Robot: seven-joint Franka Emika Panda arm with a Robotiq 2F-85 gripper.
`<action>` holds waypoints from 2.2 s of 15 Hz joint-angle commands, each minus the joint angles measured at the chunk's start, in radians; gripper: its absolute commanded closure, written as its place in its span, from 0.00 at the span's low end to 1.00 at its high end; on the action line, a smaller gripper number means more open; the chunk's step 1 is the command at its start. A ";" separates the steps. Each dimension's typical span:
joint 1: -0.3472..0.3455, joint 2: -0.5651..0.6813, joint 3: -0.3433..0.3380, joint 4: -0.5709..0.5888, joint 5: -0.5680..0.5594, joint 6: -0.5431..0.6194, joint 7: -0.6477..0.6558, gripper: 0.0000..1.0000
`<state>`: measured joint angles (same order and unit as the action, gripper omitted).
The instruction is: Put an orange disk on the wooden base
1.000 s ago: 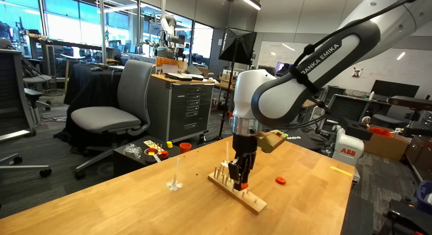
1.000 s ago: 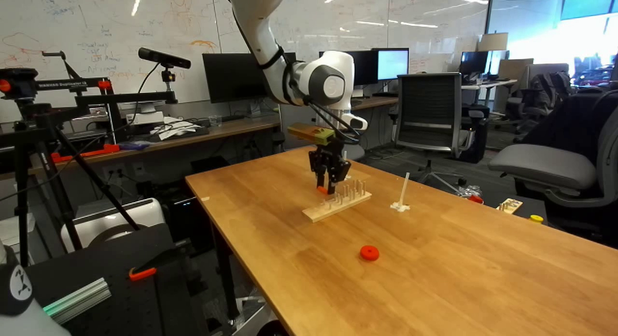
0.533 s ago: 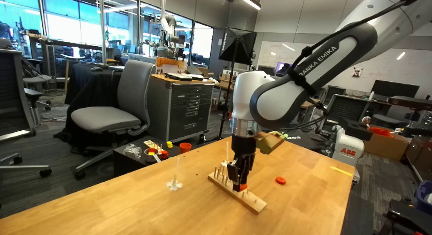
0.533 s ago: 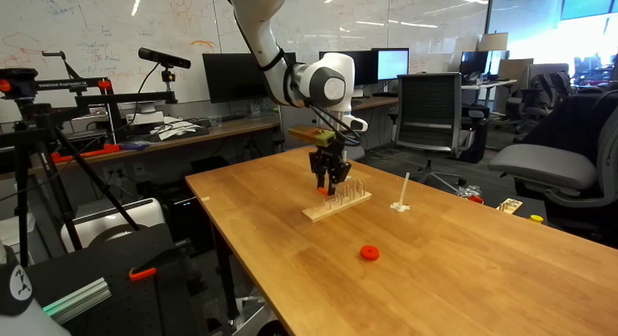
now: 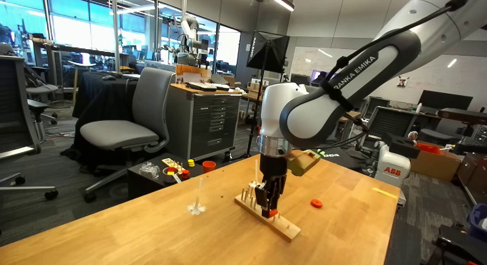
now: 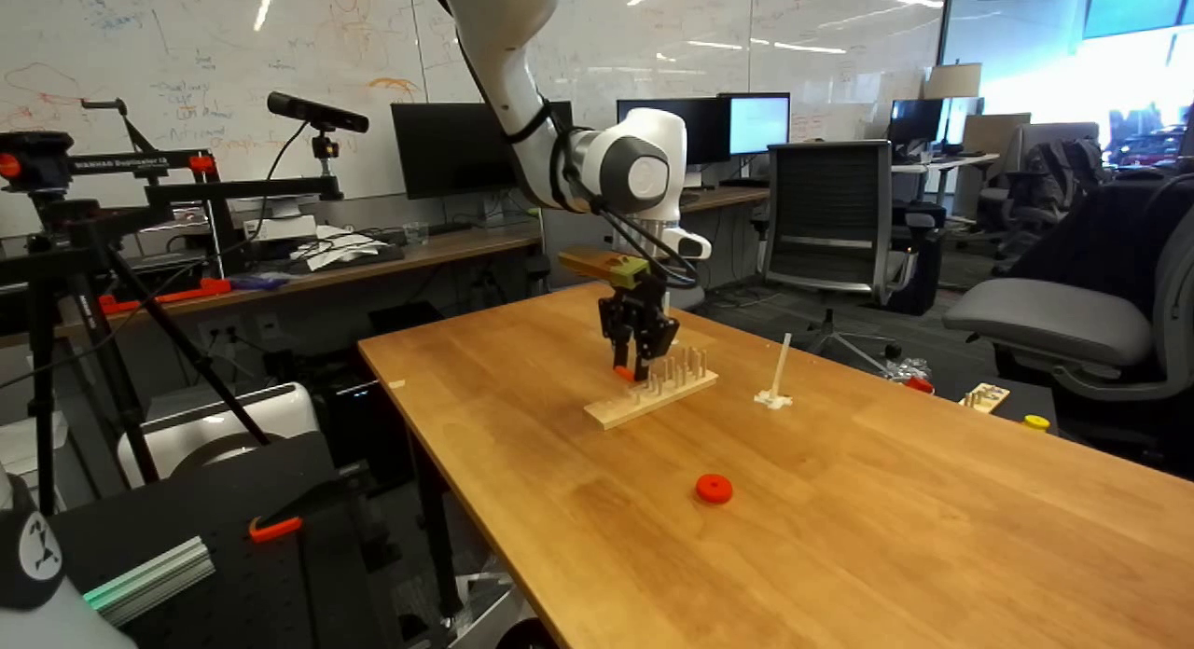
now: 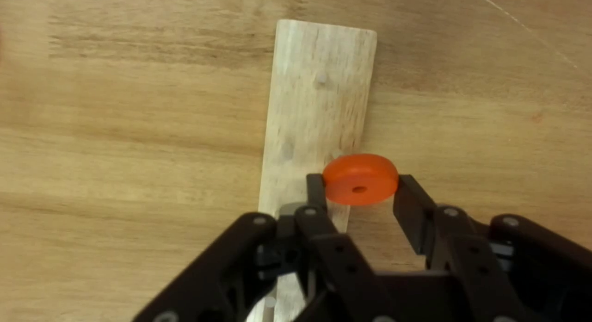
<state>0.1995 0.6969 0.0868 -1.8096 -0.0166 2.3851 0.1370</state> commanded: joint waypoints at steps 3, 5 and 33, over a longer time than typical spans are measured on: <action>0.003 0.011 -0.005 0.025 0.004 -0.007 0.005 0.82; 0.002 0.014 -0.006 0.029 0.005 -0.008 0.005 0.82; 0.018 0.013 -0.013 -0.010 -0.011 0.032 0.007 0.82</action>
<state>0.2042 0.7228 0.0767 -1.7961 -0.0167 2.3870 0.1371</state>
